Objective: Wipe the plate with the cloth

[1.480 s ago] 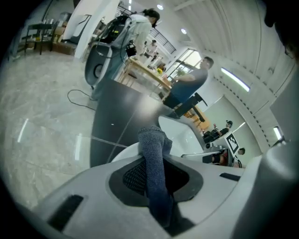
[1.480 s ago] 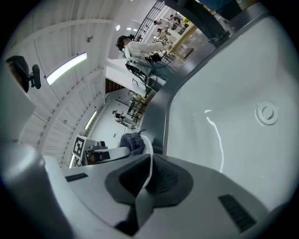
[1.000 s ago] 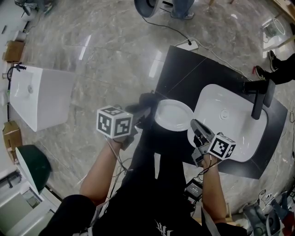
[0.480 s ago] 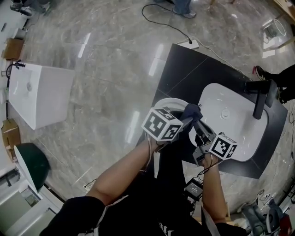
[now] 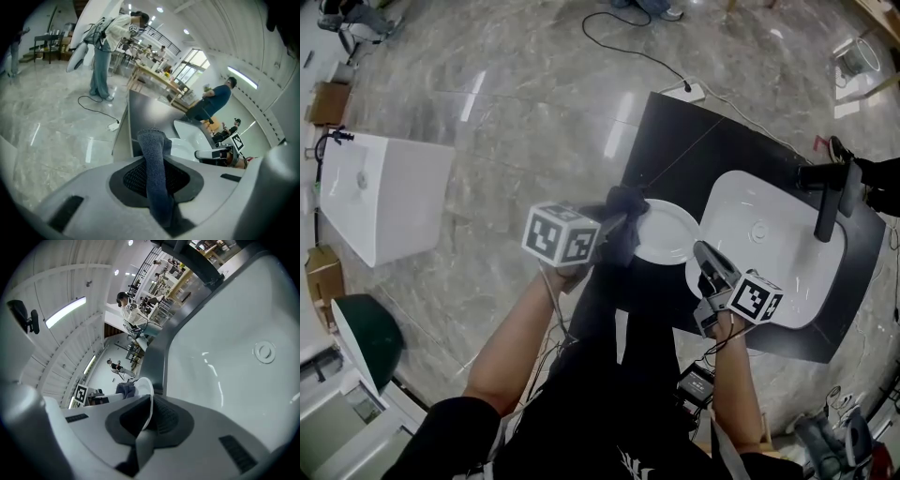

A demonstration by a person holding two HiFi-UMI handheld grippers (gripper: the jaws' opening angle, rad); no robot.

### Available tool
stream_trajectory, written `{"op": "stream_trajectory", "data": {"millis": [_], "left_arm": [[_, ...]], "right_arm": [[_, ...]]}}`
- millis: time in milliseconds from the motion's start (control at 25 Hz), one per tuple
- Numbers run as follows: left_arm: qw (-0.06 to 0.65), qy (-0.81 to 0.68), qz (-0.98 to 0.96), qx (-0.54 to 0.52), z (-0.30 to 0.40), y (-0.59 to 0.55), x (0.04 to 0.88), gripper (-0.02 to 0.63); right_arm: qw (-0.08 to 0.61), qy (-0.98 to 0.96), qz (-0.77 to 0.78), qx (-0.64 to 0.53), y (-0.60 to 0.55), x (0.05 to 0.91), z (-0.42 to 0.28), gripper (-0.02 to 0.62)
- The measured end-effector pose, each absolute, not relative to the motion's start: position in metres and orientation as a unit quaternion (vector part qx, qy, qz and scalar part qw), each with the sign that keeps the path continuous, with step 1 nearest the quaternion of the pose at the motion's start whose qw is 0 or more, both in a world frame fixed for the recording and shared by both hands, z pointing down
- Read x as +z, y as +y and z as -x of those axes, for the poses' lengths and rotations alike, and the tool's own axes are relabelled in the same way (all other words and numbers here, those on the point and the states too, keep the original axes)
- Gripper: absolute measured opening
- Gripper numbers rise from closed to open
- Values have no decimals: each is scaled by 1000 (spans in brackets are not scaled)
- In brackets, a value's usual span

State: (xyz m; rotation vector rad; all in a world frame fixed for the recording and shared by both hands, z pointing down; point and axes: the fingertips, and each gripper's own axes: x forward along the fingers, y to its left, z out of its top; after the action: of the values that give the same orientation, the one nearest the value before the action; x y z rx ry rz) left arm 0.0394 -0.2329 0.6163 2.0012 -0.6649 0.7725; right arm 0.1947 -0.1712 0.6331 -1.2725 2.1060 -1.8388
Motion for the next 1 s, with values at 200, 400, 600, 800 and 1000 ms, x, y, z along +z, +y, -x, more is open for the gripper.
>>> {"op": "stream_trajectory", "data": {"millis": [200, 400, 600, 800, 1000], "left_arm": [[427, -295, -796, 311, -5, -236, 610, 58], [433, -320, -789, 296, 20, -227, 604, 58], [422, -332, -804, 255, 24, -223, 576, 58], [380, -321, -849, 180, 7, -230, 531, 58], [361, -310, -874, 96, -10, -223, 490, 58]], "right_arm": [[29, 689, 410, -597, -173, 633, -191, 15], [21, 710, 389, -586, -173, 629, -187, 15], [12, 722, 391, -571, -175, 631, -186, 19], [35, 720, 410, -558, -174, 623, -194, 67], [63, 722, 406, -556, -163, 620, -206, 99]]}}
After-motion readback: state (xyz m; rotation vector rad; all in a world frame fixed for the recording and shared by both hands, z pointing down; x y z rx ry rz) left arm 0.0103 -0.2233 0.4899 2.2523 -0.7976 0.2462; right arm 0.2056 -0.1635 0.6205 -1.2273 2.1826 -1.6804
